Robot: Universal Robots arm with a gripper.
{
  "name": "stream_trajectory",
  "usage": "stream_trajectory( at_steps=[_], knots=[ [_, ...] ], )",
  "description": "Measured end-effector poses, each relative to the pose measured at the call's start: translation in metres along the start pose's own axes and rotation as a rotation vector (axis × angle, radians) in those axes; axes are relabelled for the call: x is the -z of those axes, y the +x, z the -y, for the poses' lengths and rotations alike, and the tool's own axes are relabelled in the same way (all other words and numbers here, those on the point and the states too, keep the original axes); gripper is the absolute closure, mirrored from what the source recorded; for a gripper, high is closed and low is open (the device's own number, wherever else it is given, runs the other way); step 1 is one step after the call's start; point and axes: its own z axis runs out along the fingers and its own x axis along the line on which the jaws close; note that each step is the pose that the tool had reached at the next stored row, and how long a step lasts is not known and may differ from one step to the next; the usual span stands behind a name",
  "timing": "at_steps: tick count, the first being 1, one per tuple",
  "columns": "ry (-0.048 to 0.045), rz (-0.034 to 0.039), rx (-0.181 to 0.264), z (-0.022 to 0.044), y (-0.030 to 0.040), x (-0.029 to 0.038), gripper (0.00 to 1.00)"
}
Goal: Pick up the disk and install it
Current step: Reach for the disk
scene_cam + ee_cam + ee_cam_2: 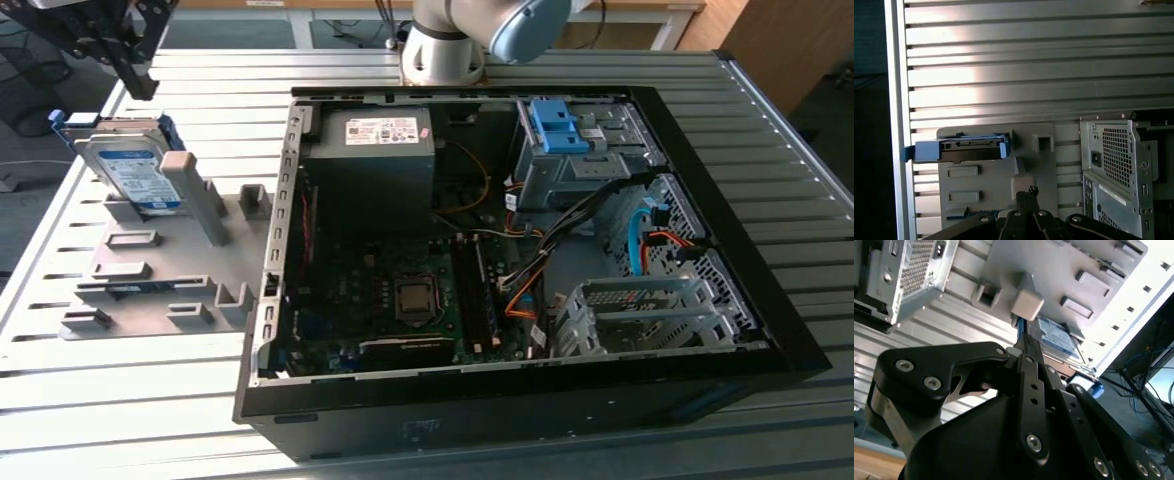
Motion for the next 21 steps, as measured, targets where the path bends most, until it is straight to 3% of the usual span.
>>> stream_trajectory(
  at_steps=[12,21],
  knots=[
    [0.0002,-0.0035,0.000,-0.0170,0.0341,-0.0037,0.89],
    [0.0004,-0.0058,0.000,-0.0205,0.0655,-0.0073,0.89]
  ],
)
